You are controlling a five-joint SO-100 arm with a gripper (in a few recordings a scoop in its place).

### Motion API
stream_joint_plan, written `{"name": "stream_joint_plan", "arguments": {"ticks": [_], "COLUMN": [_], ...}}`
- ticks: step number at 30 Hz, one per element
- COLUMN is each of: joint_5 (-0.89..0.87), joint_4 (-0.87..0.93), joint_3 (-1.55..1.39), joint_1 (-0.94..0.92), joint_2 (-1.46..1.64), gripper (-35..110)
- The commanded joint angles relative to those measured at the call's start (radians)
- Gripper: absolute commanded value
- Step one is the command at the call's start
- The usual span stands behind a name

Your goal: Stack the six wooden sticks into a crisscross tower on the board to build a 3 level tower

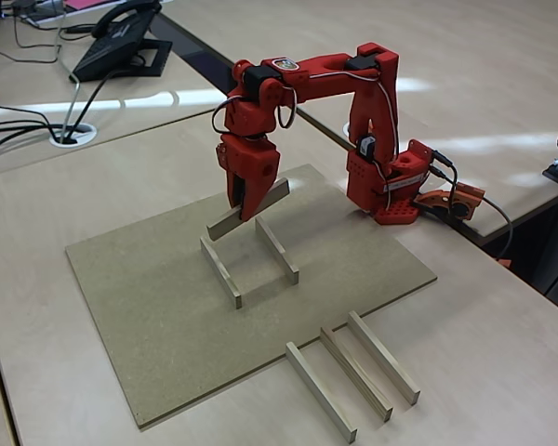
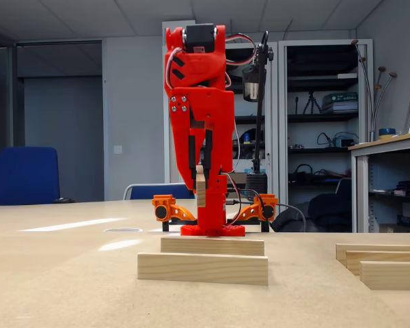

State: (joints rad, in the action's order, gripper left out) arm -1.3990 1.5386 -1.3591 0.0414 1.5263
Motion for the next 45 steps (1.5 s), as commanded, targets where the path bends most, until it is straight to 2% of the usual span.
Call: {"name": "stream_joint_plan", "arguments": {"ticks": [1, 16, 45], "joint_5": [-0.005, -0.040, 0.034], "joint_4": [-0.020, -0.374, -0.495], "joint_3": [-0.012, -0.328, -0.492], "joint_1": [-0.025, -0.052, -0.097], "joint_2": [0.058, 0.117, 0.156], "gripper": [0, 0, 2]}}
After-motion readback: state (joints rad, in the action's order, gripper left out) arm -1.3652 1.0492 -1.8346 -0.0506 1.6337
